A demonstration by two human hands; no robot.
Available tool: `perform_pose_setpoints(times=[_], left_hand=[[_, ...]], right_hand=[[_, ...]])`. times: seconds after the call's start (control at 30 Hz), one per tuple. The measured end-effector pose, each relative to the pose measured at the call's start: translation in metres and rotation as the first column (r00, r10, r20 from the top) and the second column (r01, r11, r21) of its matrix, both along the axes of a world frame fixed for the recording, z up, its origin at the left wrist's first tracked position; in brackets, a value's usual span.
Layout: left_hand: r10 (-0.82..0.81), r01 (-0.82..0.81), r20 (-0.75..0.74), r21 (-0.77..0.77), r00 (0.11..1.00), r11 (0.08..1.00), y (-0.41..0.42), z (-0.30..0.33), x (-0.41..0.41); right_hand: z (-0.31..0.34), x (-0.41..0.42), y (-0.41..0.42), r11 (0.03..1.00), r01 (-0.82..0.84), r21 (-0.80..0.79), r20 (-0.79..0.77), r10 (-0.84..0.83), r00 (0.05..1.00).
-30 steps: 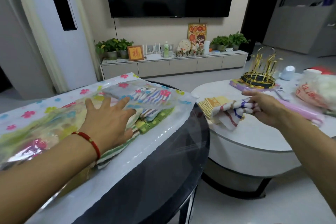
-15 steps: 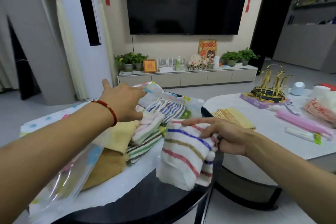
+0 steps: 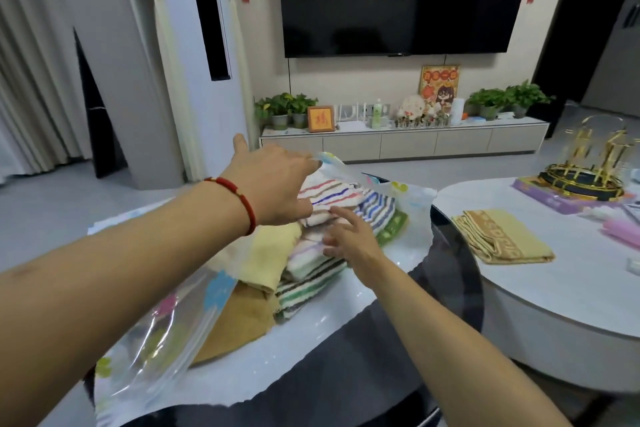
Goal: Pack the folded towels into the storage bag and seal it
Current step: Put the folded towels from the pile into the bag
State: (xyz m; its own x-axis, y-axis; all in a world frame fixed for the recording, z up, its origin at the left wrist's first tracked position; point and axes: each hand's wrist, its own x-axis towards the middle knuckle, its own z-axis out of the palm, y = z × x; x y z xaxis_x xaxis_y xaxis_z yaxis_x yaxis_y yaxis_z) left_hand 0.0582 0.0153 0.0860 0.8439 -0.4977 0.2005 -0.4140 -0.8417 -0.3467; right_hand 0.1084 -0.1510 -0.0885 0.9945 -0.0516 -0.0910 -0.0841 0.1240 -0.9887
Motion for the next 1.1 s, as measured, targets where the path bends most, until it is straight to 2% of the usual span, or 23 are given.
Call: perform_pose_setpoints(times=[0.07,0.1,0.13,0.17,0.2,0.23,0.27,0.33,0.43,0.5,0.53,0.57,0.7,0.77,0.87,0.9,0.97,1.03,1.1], left_hand=[[-0.025,0.025,-0.008,-0.041,1.0,0.999,-0.003,-0.014,-0.001],[-0.036,0.035,-0.017,-0.056,0.999,0.998,-0.006,-0.023,-0.003],[-0.045,0.043,-0.029,-0.066,0.999,0.997,-0.009,-0.032,-0.003],[-0.052,0.048,-0.043,-0.073,0.998,0.996,-0.012,-0.04,-0.004],[-0.058,0.053,-0.054,-0.081,0.997,0.995,-0.015,-0.047,-0.005],[-0.063,0.058,-0.062,-0.089,0.996,0.994,-0.018,-0.053,-0.005],[-0.065,0.058,-0.068,-0.093,0.996,0.994,-0.021,-0.057,-0.005],[-0.057,0.05,-0.079,-0.082,0.995,0.995,-0.023,-0.064,-0.006],[-0.038,0.033,-0.076,-0.067,0.996,0.997,-0.016,-0.073,-0.008],[-0.034,0.028,-0.085,-0.068,0.996,0.997,-0.008,-0.08,-0.012],[-0.036,0.03,-0.093,-0.067,0.995,0.997,-0.005,-0.084,-0.015],[-0.041,0.035,-0.101,-0.062,0.994,0.997,-0.002,-0.088,-0.019],[-0.08,0.076,-0.086,-0.047,0.993,0.996,-0.005,-0.099,-0.027],[-0.111,0.11,-0.058,-0.018,0.992,0.994,-0.011,-0.101,-0.028],[-0.146,0.147,-0.03,0.032,0.989,0.989,-0.025,-0.102,-0.023],[-0.153,0.154,-0.034,0.048,0.988,0.987,-0.031,-0.102,-0.021],[-0.166,0.169,-0.047,0.081,0.985,0.982,-0.043,-0.105,-0.015],[-0.194,0.2,-0.064,0.107,0.979,0.974,-0.054,-0.11,-0.012],[-0.219,0.224,-0.057,0.113,0.974,0.968,-0.062,-0.115,-0.01]], right_hand=[[-0.005,-0.003,-0.021,0.953,0.017,-0.304,0.067,0.003,0.998],[-0.009,-0.006,-0.034,0.849,0.027,-0.527,0.08,0.018,0.997],[-0.014,-0.01,-0.048,0.674,0.023,-0.738,0.068,0.04,0.997],[-0.022,-0.017,-0.061,0.475,-0.003,-0.88,0.038,0.076,0.996],[-0.032,-0.025,-0.071,0.305,-0.043,-0.951,-0.006,0.122,0.993],[-0.041,-0.034,-0.079,0.185,-0.077,-0.98,-0.044,0.173,0.984],[-0.048,-0.043,-0.081,0.112,-0.086,-0.99,-0.06,0.22,0.974],[-0.055,-0.059,-0.076,0.024,-0.046,-0.999,-0.038,0.267,0.963],[-0.06,-0.086,-0.053,-0.051,0.007,-0.999,-0.004,0.226,0.974],[-0.062,-0.104,-0.04,-0.058,0.016,-0.998,0.004,0.209,0.978],[-0.059,-0.11,-0.037,-0.025,0.008,-1.0,0.002,0.219,0.976],[-0.053,-0.115,-0.038,0.041,-0.01,-0.999,0.0,0.24,0.971],[-0.02,-0.12,-0.073,0.451,-0.074,-0.889,0.056,0.267,0.962],[-0.007,-0.124,-0.105,0.556,0.048,-0.83,0.165,0.162,0.973],[-0.001,-0.123,-0.164,0.693,0.274,-0.667,0.277,-0.111,0.954],[-0.003,-0.12,-0.184,0.698,0.354,-0.623,0.289,-0.215,0.933],[-0.013,-0.105,-0.225,0.622,0.467,-0.628,0.26,-0.398,0.88],[-0.032,-0.085,-0.262,0.487,0.474,-0.734,0.214,-0.496,0.841],[-0.051,-0.064,-0.291,0.403,0.408,-0.819,0.171,-0.507,0.845]])
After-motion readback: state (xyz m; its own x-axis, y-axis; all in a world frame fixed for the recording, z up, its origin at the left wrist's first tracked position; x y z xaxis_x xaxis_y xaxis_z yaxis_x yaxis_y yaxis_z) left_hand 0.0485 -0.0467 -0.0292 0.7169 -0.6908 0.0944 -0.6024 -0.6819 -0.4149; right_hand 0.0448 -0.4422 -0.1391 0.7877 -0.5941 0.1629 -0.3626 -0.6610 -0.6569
